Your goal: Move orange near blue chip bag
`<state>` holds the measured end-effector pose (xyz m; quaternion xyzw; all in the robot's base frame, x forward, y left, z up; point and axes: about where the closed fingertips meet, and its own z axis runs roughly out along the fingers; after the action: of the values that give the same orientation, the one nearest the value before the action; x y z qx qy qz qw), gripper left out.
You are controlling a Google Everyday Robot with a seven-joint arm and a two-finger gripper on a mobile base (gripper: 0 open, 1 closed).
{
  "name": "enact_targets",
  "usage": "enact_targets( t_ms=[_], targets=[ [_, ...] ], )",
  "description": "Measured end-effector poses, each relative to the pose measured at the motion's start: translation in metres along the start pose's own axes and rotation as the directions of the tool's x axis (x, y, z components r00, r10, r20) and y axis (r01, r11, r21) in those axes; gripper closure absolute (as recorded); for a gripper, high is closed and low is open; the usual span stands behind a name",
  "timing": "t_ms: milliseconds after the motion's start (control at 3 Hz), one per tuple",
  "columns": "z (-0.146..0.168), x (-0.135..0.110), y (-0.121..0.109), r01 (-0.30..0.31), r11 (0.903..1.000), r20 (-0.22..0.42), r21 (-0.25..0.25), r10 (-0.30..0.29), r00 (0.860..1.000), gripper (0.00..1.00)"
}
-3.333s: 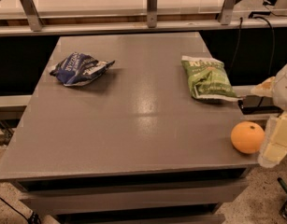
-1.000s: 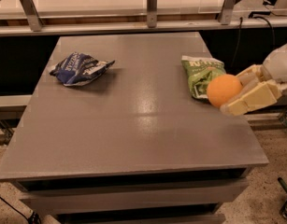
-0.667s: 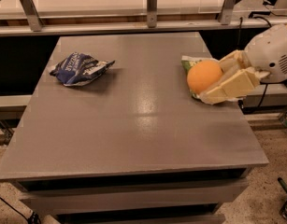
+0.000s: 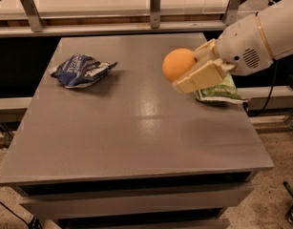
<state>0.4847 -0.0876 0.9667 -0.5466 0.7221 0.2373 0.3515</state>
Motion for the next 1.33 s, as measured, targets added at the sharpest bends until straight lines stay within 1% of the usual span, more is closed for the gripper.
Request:
enact_targets(
  t_ms=[333, 667, 1000, 1333],
  targets=[
    [0.000, 0.000, 0.000, 0.000, 1.0000, 0.000, 0.000, 0.000, 1.000, 1.00],
    [0.021, -0.011, -0.022, -0.001, 0.9999, 0.036, 0.014, 0.000, 0.999, 1.00],
    [0.062, -0.025, -0.057, -0.009, 0.9999, 0.070, 0.003, 0.009, 0.997, 1.00],
    [0.105, -0.035, -0.078, -0.033, 0.9994, 0.105, 0.004, 0.033, 0.994, 1.00]
  ],
)
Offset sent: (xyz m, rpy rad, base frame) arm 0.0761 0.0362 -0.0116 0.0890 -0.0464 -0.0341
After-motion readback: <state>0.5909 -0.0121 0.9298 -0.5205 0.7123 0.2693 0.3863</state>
